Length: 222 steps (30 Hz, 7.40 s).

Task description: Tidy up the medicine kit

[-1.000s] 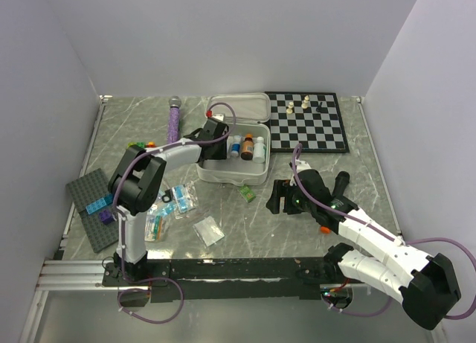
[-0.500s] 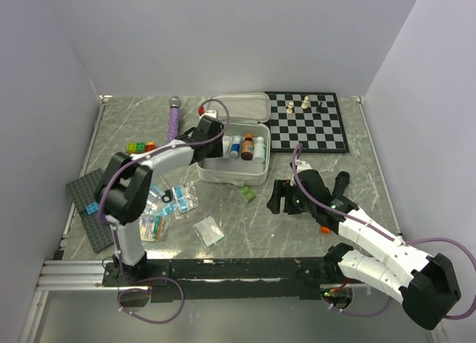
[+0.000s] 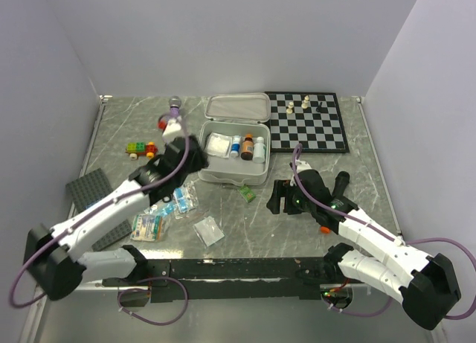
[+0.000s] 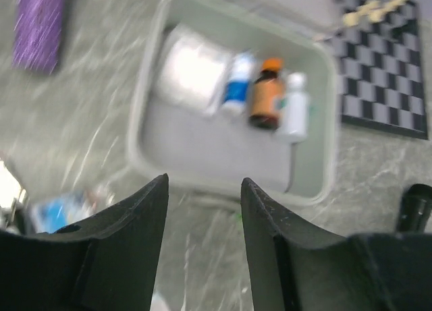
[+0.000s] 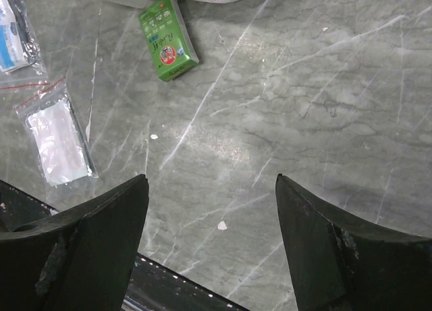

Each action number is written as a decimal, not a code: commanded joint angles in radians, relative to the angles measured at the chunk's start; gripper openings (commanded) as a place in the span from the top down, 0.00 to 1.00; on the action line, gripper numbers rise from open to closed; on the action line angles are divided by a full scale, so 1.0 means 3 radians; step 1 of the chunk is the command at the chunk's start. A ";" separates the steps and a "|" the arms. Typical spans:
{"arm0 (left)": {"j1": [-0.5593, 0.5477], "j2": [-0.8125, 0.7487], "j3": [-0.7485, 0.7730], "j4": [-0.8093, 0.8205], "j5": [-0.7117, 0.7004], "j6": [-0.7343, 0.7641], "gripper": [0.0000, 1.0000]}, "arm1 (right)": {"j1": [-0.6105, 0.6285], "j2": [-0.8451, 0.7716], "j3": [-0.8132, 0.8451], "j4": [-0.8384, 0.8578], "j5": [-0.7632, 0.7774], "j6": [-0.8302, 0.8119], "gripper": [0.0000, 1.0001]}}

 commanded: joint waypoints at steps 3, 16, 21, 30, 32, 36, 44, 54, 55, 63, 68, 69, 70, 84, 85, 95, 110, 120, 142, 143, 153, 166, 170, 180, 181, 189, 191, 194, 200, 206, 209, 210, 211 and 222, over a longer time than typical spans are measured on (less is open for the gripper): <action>0.0002 -0.0935 -0.0983 -0.0801 -0.0356 -0.1314 0.48 | 0.0029 0.0011 -0.0103 0.0184 -0.0097 -0.0037 0.18; 0.0657 -0.1224 -0.1813 -0.0377 0.0370 -0.1310 0.32 | 0.0142 0.0139 -0.0027 0.0251 -0.0184 0.0020 0.19; 0.1059 -0.0942 -0.1767 -0.0045 0.0369 -0.1172 0.38 | 0.0147 0.0083 -0.0052 0.0199 -0.0169 0.0015 0.19; 0.1679 0.0065 -0.1266 0.0221 0.0727 -0.0819 0.48 | 0.0157 0.0108 -0.0017 0.0194 -0.0200 -0.0006 0.18; 0.1679 0.0290 -0.1164 0.0222 0.0743 -0.0758 0.47 | 0.0152 0.0144 0.0024 0.0164 -0.0195 -0.0036 0.18; 0.1679 0.0571 -0.1056 0.0155 0.0687 -0.0742 0.44 | 0.0152 0.0190 0.0091 0.0108 -0.0179 -0.0113 0.18; 0.1578 0.0158 -0.1133 0.0150 0.0962 -0.0788 0.39 | 0.0152 0.0226 0.0203 0.0051 -0.0215 -0.0169 0.18; 0.0713 -0.0251 -0.1552 -0.0090 0.0865 -0.1008 0.36 | 0.0157 0.0359 0.0295 0.0051 -0.0312 -0.0149 0.18; 0.0693 -0.0302 -0.1608 -0.0126 0.0876 -0.1023 0.36 | 0.0157 0.0354 0.0310 0.0046 -0.0322 -0.0149 0.18; 0.0463 -0.1094 -0.1706 -0.0530 0.0723 -0.1268 0.34 | 0.0284 0.0425 0.0305 0.0107 -0.0394 -0.0200 0.19; 0.0478 -0.1560 -0.1762 -0.0857 0.0534 -0.1549 0.33 | 0.0458 0.0512 0.0260 0.0220 -0.0246 -0.0185 0.19; 0.0488 -0.1601 -0.1757 -0.0964 0.0493 -0.1590 0.33 | 0.0479 0.0512 0.0239 0.0265 -0.0236 -0.0154 0.19; 0.0503 -0.1616 -0.1741 -0.1096 0.0416 -0.1641 0.32 | 0.0515 0.0502 0.0214 0.0296 -0.0225 -0.0129 0.19; 0.2078 -0.0744 -0.1506 -0.0750 0.0431 -0.1392 0.23 | 0.0617 0.0119 -0.0083 0.0343 -0.0133 -0.0016 0.18; 0.2139 -0.0611 -0.1471 -0.0725 0.0477 -0.1371 0.23 | 0.0627 0.0088 -0.0088 0.0338 -0.0133 -0.0016 0.18; 0.2308 0.0117 -0.1383 -0.0525 0.0461 -0.1238 0.29 | 0.0612 -0.0152 -0.0048 0.0276 -0.0353 0.0086 0.16; 0.2339 -0.0082 -0.1481 -0.0484 0.0584 -0.0962 0.83 | 0.0612 -0.0122 0.0121 0.0153 -0.0307 0.0050 0.16; 0.2339 -0.0926 -0.0704 -0.0964 0.0789 -0.0712 0.99 | 0.0612 -0.0091 0.0264 0.0067 -0.0215 0.0004 0.16; 0.0324 0.0146 0.0338 0.0958 0.1821 0.2892 0.99 | 0.0612 -0.0474 0.0428 -0.0460 0.0429 -0.0246 0.16; 0.0324 0.0294 0.0471 0.0912 0.1867 0.3086 0.99 | 0.0612 -0.0510 0.0423 -0.0506 0.0449 -0.0246 0.16; 0.0289 0.1016 0.0764 0.0263 0.2496 0.4943 0.99 | 0.0612 -0.0735 0.0459 -0.0823 0.0618 -0.0251 0.15; 0.0263 0.1855 0.1428 -0.0734 0.2799 0.5307 0.99 | 0.0607 -0.0699 0.0433 -0.0818 0.0593 -0.0159 0.15; 0.0248 0.1973 0.1505 -0.0857 0.2523 0.5404 0.99 | 0.0612 -0.0720 0.0387 -0.0798 0.0572 -0.0149 0.15; 0.0227 0.2045 0.1337 -0.0663 0.2088 0.5327 0.71 | 0.0612 -0.0659 0.0382 -0.0793 0.0572 -0.0175 0.15; 0.0227 0.2009 0.1296 -0.0618 0.2057 0.5307 0.64 | 0.0612 -0.0659 0.0387 -0.0787 0.0572 -0.0180 0.15; 0.0166 0.1565 0.1245 -0.0392 0.1873 0.5129 0.04 | 0.0607 -0.0623 0.0397 -0.0747 0.0537 -0.0169 0.15; 0.0156 0.1340 0.1230 -0.0275 0.1903 0.5021 0.04 | 0.0612 -0.0587 0.0408 -0.0701 0.0526 -0.0169 0.15; 0.0146 0.1008 0.1133 -0.0009 0.1985 0.4786 0.04 | 0.0612 -0.0485 0.0479 -0.0599 0.0521 -0.0169 0.15; 0.0145 0.0445 0.0831 0.0655 0.1802 0.3535 0.01 | 0.0612 -0.0021 0.0790 -0.0292 0.0547 -0.0175 0.16; 0.0145 -0.0046 0.0193 0.0947 0.1051 0.1878 0.14 | 0.0602 0.0746 0.1414 -0.0052 0.0690 -0.0266 0.33; 0.0156 -0.0179 -0.0048 0.0764 0.0749 0.1320 0.30 | 0.0526 0.1165 0.1762 -0.0020 0.0695 -0.0302 0.47; 0.0156 -0.0215 -0.0105 0.0667 0.0692 0.1172 0.37 | 0.0495 0.1334 0.1874 -0.0020 0.0685 -0.0313 0.49; 0.0156 -0.0271 -0.0186 0.0621 0.0672 0.1074 0.43 | 0.0454 0.1498 0.1961 -0.0020 0.0665 -0.0313 0.51; 0.0161 -0.1498 -0.1306 0.0789 0.0278 0.0005 0.55 | 0.0316 0.2920 0.2775 0.0046 0.0480 -0.0415 0.63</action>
